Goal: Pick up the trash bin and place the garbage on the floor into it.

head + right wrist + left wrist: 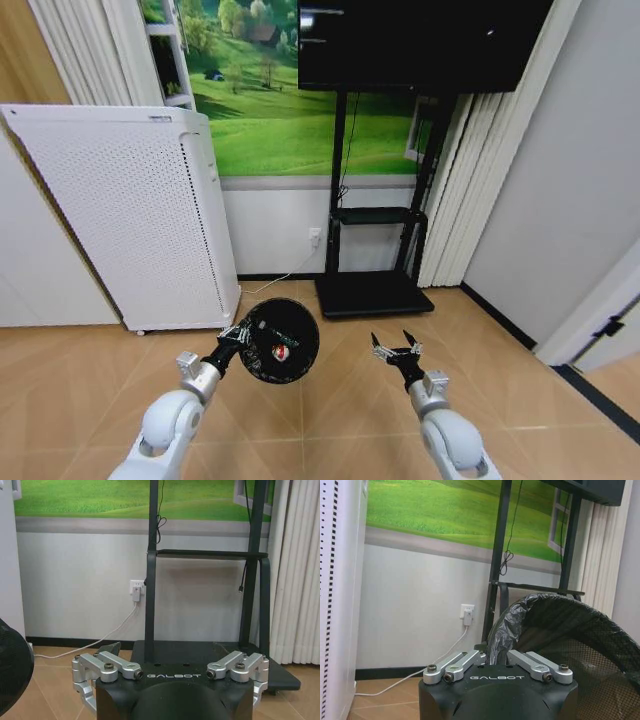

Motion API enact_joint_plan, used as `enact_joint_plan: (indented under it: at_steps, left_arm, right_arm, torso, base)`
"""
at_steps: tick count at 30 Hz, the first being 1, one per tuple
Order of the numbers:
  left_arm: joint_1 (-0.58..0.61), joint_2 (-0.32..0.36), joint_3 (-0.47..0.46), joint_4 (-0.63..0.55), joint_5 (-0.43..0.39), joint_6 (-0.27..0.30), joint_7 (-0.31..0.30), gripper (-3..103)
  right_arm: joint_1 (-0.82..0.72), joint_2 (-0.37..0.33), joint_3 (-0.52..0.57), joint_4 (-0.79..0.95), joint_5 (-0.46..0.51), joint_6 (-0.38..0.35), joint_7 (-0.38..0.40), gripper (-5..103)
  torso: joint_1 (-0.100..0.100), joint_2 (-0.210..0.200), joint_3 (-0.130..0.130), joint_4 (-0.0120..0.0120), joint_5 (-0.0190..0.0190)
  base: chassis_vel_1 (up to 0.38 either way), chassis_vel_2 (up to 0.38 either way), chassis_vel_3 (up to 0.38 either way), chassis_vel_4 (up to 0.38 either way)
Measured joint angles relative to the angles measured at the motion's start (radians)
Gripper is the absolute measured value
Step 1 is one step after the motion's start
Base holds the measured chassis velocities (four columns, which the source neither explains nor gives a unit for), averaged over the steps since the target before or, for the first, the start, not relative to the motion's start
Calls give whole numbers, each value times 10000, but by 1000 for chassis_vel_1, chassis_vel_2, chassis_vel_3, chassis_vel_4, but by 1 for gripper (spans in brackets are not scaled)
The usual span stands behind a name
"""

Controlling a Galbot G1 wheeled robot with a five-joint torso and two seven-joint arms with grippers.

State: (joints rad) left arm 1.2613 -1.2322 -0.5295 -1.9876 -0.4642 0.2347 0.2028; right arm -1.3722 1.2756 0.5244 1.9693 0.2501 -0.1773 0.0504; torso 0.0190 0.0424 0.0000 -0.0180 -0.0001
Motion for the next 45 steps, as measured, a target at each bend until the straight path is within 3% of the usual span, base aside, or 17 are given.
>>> enact_joint_plan:
  at_steps: [10,17,19,25,27,28,33,35,37,43,45]
  left_arm:
    - [580,-70,-141,-289,151,3,-484,7]
    - [2362,-829,-1440,-1161,485,-20,-505,7]
    - [2712,-1057,-1741,-1308,538,-79,-371,7]
    - [4332,-1805,-3187,-1014,761,-814,1042,7]
    - [4575,-1891,-3410,-885,710,-958,1249,7]
    - [5058,-2029,-3927,-508,491,-1324,1626,7]
    - [5593,-2057,-4798,215,-135,-1855,2014,7]
    - [5866,-1978,-5273,685,-798,-2074,2162,7]
    - [5921,-1943,-5373,815,-1017,-2131,2202,7]
    - [6021,-1724,-5641,1761,-2810,-2190,2319,7]
    - [5997,-1695,-5641,1904,-2961,-2179,2320,7]
  right_arm:
    - [104,4,-97,-270,-7,86,-54,100]
    - [262,-42,-174,-481,-9,76,-115,100]
    - [267,-50,-175,-500,-8,72,-120,100]
    - [-1,-31,139,-411,-17,72,-126,100]
    - [-2,-35,147,-407,-17,72,-126,100]
    - [10,-53,136,-409,-22,70,-127,100]
    - [67,-67,36,-448,-57,28,-126,100]
    - [95,-48,-37,-492,-111,-1,-125,100]
    - [96,-41,-60,-504,-136,-5,-125,100]
    - [60,-54,-110,-515,-239,-30,-109,100]
    - [55,-60,-98,-513,-240,-30,-106,100]
  torso:
    - [0,0,1,2,0]
    - [1,0,0,4,2]
    - [0,0,0,8,1]
    - [0,0,0,-4,-3]
    - [0,0,-1,-1,-1]
    - [0,0,0,4,-2]
    - [0,0,0,7,3]
    - [0,0,-1,5,-2]
    - [0,1,-1,3,0]
    - [0,1,0,2,0]
    - [0,0,0,2,-1]
  base:
    - [36,-41,-30,28]
    - [0,0,0,0]
    - [0,0,0,0]
    - [0,0,0,0]
    - [0,0,0,0]
    - [0,0,0,0]
    - [0,0,0,0]
    - [0,0,0,0]
    - [0,0,0,0]
    - [0,0,0,0]
    - [0,0,0,0]
